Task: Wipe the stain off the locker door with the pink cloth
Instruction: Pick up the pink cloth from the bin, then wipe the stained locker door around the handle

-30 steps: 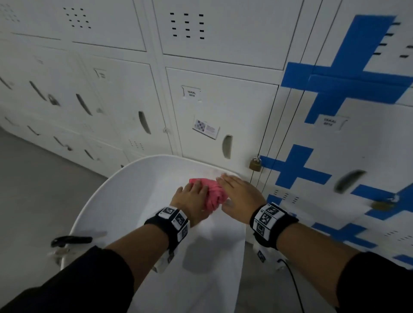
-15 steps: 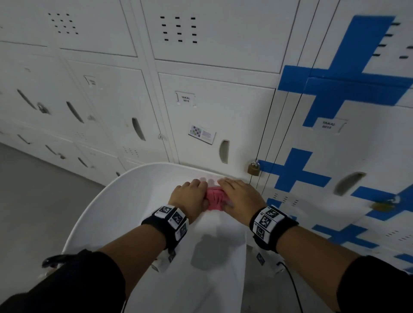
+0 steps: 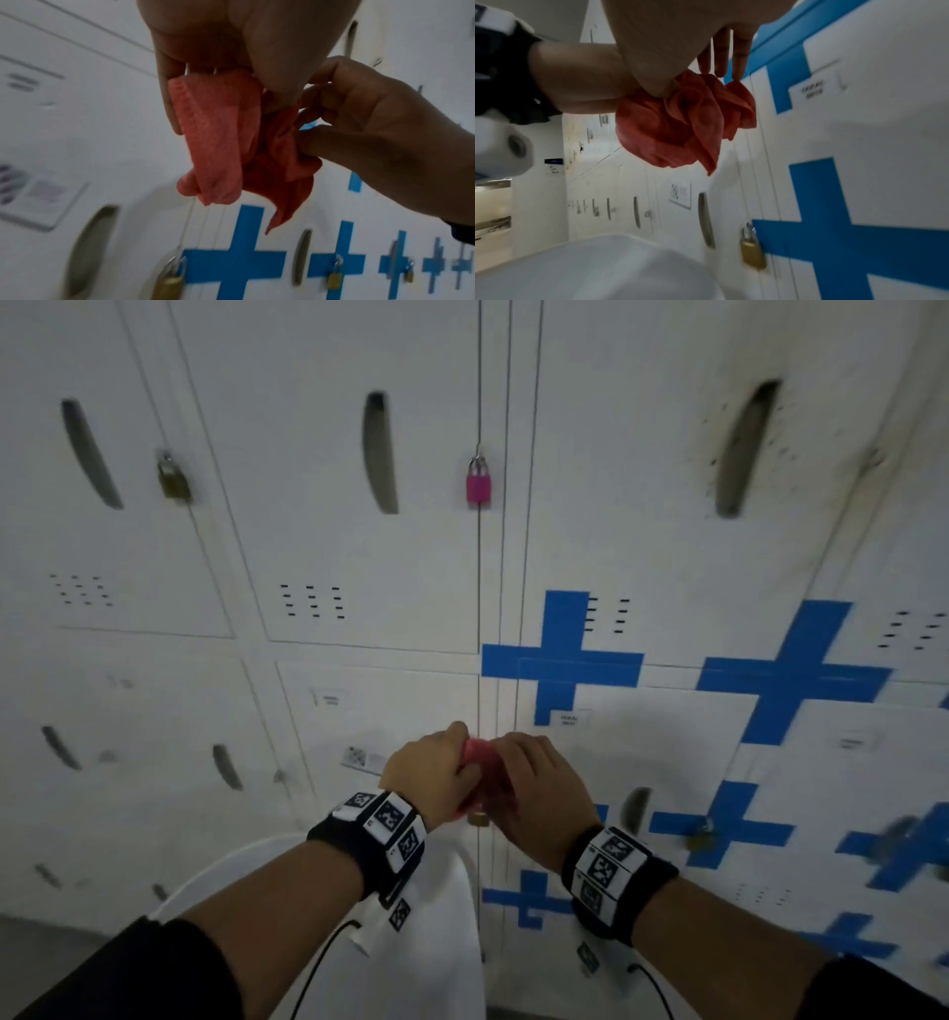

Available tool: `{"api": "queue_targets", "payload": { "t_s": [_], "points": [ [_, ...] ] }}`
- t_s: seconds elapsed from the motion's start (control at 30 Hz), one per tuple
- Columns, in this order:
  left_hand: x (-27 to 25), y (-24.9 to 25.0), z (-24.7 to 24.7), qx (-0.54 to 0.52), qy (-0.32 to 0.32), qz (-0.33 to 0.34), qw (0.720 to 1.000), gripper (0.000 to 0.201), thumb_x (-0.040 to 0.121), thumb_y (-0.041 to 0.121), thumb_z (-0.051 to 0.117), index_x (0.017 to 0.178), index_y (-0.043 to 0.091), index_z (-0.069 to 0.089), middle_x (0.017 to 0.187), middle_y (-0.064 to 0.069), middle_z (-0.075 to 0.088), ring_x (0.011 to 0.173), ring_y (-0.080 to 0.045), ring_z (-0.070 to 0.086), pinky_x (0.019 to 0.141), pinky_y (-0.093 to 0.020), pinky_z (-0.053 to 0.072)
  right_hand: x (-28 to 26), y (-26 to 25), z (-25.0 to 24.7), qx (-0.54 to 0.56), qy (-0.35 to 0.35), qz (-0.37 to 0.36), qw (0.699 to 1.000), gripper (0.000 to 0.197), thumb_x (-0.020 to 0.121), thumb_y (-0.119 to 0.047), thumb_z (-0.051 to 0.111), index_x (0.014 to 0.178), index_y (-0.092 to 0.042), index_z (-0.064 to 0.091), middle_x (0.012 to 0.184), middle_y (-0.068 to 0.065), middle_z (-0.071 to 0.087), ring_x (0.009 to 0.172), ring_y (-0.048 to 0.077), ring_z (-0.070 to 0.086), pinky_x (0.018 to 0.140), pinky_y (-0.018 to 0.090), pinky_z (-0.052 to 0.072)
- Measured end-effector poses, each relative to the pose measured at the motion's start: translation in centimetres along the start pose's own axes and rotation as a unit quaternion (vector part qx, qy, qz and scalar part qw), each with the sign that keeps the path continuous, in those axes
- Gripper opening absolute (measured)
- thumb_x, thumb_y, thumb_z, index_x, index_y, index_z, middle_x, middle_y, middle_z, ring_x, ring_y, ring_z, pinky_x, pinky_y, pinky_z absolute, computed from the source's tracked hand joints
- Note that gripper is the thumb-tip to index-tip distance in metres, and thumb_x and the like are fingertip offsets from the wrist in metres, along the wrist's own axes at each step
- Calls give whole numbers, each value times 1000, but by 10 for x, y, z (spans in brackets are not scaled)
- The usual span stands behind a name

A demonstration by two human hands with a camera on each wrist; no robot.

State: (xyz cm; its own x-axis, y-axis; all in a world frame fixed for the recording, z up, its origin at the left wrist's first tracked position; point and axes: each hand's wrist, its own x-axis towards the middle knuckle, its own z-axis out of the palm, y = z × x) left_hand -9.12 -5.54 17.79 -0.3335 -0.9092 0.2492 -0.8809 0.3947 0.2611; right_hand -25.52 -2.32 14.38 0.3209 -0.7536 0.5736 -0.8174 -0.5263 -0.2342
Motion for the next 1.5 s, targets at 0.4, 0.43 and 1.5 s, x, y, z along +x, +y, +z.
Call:
{"api": "queue_targets", "payload": {
  "t_s": [0.4,0.43,1.5],
  "points": [
    [45,149,-73,-176,63,128,974,16,90,33,48,79,22,42,72,1,58,65,-18,55,60,-33,45,-32,29,-121,-42,207,7,977,84,75,-45,72,141,-12,30,145,13,37,132,27,38,102,45,41],
    [48,162,-77,-202,65,137,967,16,90,32,49,79,22,44,72,2,58,65,-17,55,61,-33,46,-34,34,-130,-57,224,12,973,88,76,-45,72,143,-11,26,147,15,34,134,29,36,102,47,41],
    [170,180,-143,121,267,123,948,111,78,67,41,149,8,-21,156,-14,-32,144,-30,-29,120,-53,-3,99,150,-336,-199,441,44,874,70,84,-11,64,147,-11,32,137,17,41,109,32,32,93,43,40]
  ]
}}
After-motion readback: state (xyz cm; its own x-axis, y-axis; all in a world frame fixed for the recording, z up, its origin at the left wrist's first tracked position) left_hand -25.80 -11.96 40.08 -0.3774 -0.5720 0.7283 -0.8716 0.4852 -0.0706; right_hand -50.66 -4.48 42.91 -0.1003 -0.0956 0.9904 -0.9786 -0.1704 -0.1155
